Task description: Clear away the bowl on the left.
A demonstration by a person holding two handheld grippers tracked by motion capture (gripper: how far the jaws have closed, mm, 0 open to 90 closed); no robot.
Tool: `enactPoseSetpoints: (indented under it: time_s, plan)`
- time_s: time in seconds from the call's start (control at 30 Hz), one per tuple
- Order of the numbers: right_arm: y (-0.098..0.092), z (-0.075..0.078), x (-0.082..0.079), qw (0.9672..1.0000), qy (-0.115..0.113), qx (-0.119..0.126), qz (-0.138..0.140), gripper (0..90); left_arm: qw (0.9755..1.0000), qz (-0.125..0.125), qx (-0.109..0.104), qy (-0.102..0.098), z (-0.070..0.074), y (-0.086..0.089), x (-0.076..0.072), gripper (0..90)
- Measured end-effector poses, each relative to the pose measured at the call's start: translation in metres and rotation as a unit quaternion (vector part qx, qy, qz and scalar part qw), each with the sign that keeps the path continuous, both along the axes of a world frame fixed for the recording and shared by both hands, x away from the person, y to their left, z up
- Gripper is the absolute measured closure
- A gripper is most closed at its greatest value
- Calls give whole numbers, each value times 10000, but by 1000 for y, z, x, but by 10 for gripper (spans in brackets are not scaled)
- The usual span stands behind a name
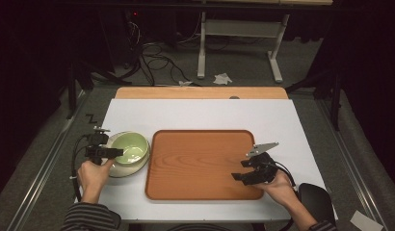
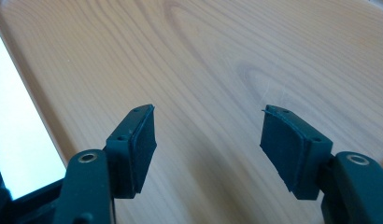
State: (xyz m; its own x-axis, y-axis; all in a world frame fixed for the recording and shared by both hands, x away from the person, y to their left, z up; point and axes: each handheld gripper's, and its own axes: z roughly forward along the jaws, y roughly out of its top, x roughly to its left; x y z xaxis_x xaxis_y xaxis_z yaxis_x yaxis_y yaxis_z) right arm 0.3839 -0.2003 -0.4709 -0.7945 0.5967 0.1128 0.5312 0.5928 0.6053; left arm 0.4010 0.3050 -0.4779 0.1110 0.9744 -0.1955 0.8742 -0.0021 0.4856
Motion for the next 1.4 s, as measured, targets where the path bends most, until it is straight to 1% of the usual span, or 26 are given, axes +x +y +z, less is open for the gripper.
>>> enactPoseSetpoints:
  time_s: [0.07,0.1,0.2,0.23,0.37,0.47,0.57,0.6,0.67,0.7,0.77,0.9,0.97,1.0,1.03,1.23,1.27,1.3,1.33,1.4]
  plan:
    - [0,0,0,10000,-23,4,5,375,10000,-26,7,25,0,-1,0,655]
    - [0,0,0,10000,-67,-11,40,376,10000,-9,55,46,-1,-2,1,666]
    - [0,0,-1,10000,-66,-11,52,377,10000,43,23,58,-1,0,1,704]
    - [0,0,-1,10000,-66,-11,52,377,10000,56,15,65,-1,0,1,704]
    - [1,0,-1,10000,-48,-15,32,377,9999,81,54,129,-1,0,1,752]
    - [2,0,-1,10000,-47,-52,43,377,9998,110,-12,160,-1,1,2,764]
    - [1,0,-2,10000,-46,-35,28,378,9998,111,-35,168,-1,2,2,776]
    - [1,0,-1,10000,-47,-31,27,377,9998,118,-53,159,-2,2,2,797]
    - [1,0,-1,10000,-50,-34,29,378,9998,116,-70,156,-2,2,2,808]
    - [1,0,-1,10000,-47,-37,26,377,9997,124,-127,156,-1,3,2,816]
    - [2,0,-2,10000,-58,-46,47,377,9997,150,-173,107,0,4,1,830]
    - [1,0,-1,10000,-61,-44,47,377,9996,174,-223,84,0,4,1,834]
    - [1,0,-1,10000,-63,-42,46,377,9995,186,-262,11,1,4,1,836]
    - [2,0,-1,10000,-61,-29,49,378,9993,198,-329,-40,3,5,0,836]
    - [2,0,-2,10000,-59,-47,48,377,9992,183,-351,-59,4,5,0,835]
    - [1,0,-1,9999,-68,-47,57,378,9993,123,-327,-136,6,4,-1,833]
    - [0,0,-1,9999,-75,-19,74,378,9995,95,-261,-150,8,3,-1,833]
    - [0,0,-1,9999,-75,-19,74,378,9995,95,-261,-150,8,3,-1,832]
    - [0,0,-1,9999,-75,-22,73,378,9996,70,-211,-184,10,2,-2,832]
    - [1,0,-1,9999,-82,-33,69,378,9995,43,-233,-212,12,2,-3,832]
